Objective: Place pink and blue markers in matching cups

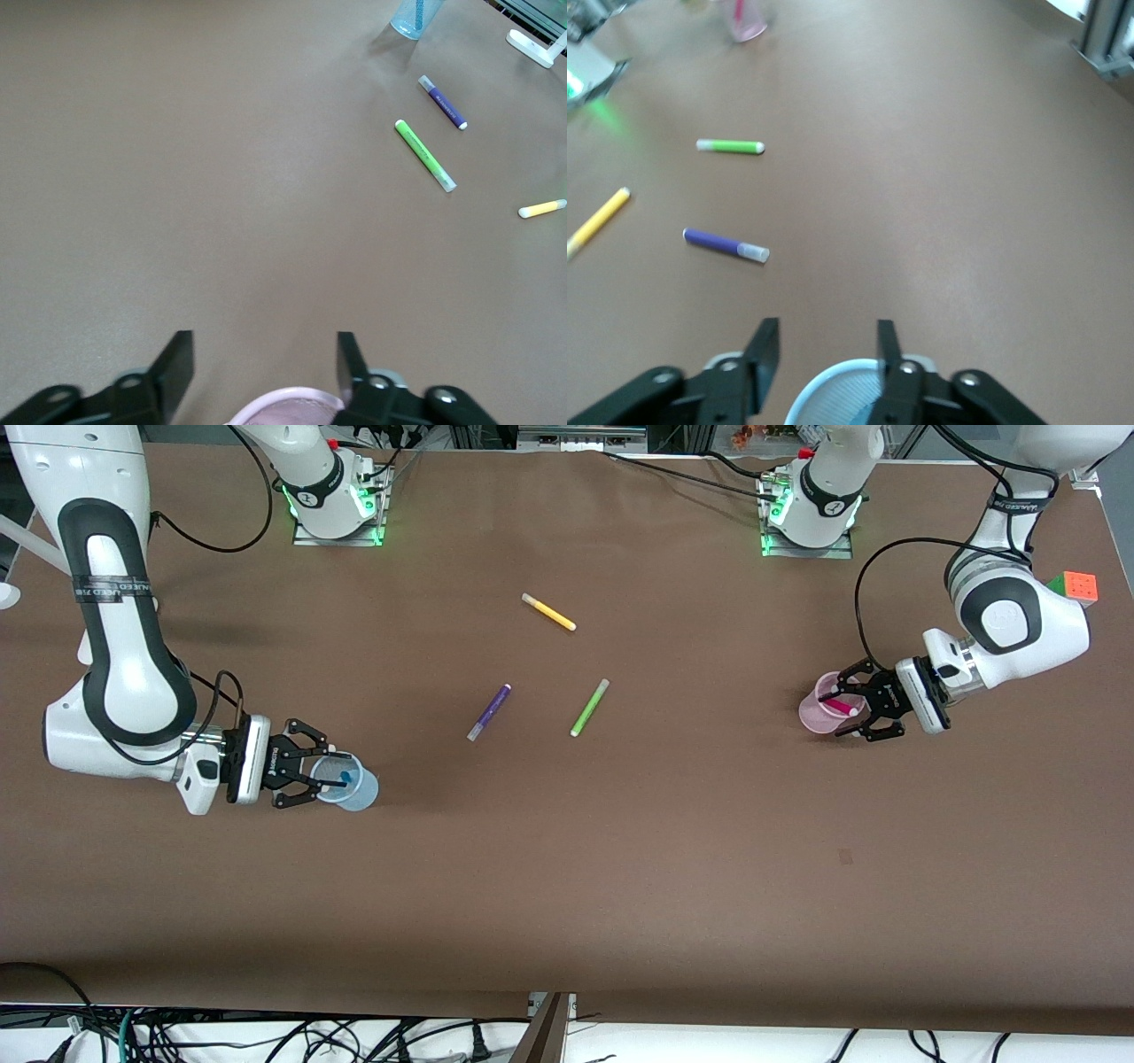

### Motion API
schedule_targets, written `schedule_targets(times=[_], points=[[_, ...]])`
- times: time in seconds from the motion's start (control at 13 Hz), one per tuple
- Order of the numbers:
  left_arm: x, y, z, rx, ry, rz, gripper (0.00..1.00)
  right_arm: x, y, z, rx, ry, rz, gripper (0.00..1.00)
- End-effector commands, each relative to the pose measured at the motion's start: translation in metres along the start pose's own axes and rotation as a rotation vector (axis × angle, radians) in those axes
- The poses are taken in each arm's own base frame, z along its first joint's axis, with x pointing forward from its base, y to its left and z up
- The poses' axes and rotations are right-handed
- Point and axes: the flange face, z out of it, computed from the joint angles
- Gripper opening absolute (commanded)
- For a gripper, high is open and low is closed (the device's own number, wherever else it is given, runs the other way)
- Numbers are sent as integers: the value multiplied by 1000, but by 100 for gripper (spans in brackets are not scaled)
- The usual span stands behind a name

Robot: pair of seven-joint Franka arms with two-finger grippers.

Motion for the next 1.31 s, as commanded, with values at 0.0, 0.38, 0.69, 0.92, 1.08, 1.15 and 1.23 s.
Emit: schedule_targets(times=[0.0, 0.38, 0.69, 0.92, 1.08, 1.15, 1.23], points=[[17, 3, -19, 3, 27, -3, 100, 29, -4, -16, -12, 15, 206, 100], [113, 28, -80, 60, -132, -244, 100, 81, -3, -44, -90, -200, 553, 100], [213, 49, -129, 241, -345, -497, 100, 121, -14, -82, -185, -375, 850, 100], [284, 95, -128, 421, -503, -696, 100, 141, -27, -102, -269, -501, 999, 100], [307, 116, -118, 516, -585, -756, 100, 157, -43, -115, -365, -547, 1070, 100], [313, 121, -117, 514, -612, -790, 100, 167, -57, -122, -406, -566, 1102, 100], [320, 125, -116, 516, -623, -830, 100, 171, -67, -126, -441, -594, 1126, 100]])
